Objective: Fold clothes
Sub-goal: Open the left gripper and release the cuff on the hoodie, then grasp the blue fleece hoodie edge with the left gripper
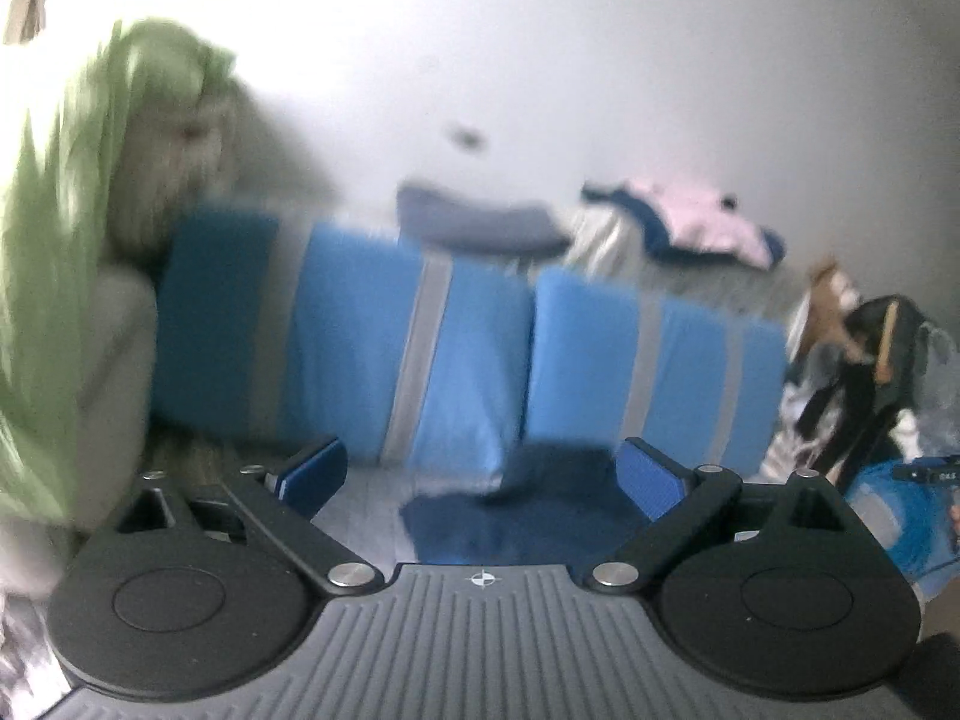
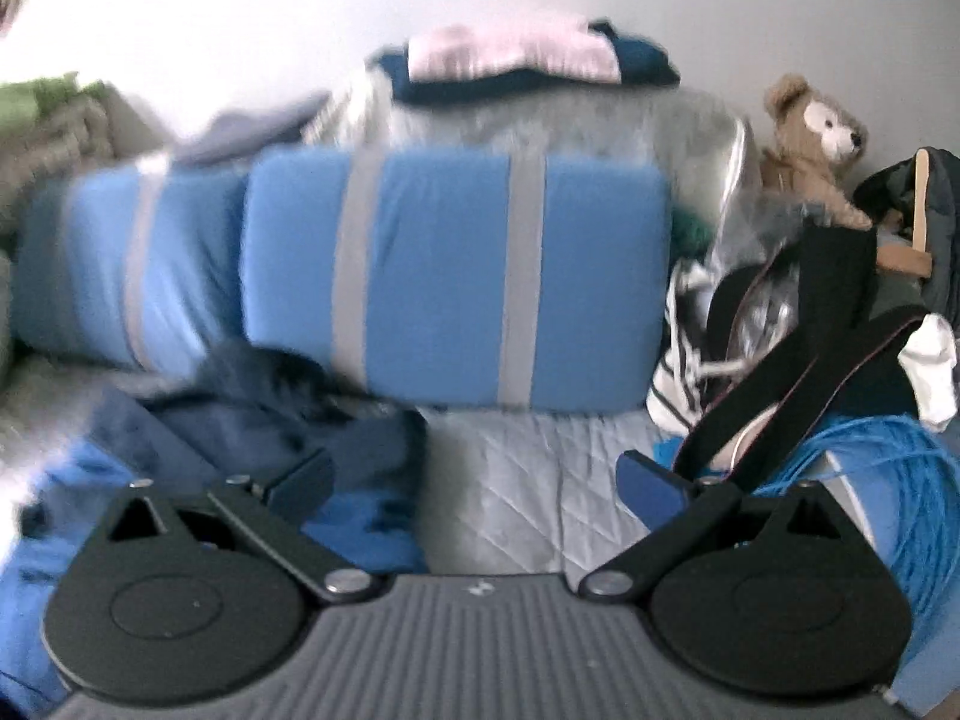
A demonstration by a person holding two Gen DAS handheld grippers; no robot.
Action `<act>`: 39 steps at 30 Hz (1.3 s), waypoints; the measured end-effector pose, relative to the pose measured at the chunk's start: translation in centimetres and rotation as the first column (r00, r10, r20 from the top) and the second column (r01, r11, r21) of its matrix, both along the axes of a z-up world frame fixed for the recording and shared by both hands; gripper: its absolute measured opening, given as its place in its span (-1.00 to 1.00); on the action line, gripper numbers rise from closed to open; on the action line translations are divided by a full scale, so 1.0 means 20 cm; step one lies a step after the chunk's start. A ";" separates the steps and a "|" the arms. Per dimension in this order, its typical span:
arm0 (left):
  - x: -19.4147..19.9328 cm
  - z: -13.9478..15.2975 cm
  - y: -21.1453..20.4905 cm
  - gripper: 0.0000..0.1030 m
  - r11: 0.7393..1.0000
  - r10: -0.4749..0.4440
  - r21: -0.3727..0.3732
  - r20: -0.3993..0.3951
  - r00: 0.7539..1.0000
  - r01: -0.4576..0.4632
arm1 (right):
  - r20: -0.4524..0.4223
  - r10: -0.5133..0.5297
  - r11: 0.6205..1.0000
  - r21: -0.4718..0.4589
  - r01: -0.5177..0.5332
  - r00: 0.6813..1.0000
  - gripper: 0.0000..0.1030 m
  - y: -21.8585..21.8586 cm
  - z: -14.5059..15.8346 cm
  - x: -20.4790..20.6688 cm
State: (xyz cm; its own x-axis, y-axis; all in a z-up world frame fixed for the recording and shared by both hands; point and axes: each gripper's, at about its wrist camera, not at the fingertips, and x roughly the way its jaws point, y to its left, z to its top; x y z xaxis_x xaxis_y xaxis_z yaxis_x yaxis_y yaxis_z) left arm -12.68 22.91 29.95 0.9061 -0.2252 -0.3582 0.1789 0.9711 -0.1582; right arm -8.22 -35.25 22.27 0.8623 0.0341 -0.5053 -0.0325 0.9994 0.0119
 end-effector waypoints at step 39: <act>-0.49 -1.79 0.01 0.86 0.972 -0.222 -0.135 -0.269 0.937 0.192 | -0.033 0.077 0.978 0.199 -0.069 0.996 1.00 -0.34 -0.27 -0.66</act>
State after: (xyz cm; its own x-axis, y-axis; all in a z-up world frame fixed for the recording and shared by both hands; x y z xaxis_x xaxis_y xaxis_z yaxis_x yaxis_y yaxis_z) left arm -22.50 23.15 -5.94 0.7016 -0.4469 -0.5550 0.3075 0.8925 -0.3300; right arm -21.50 -42.09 16.80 0.8326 0.1989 -0.5169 -0.1008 0.9721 0.2118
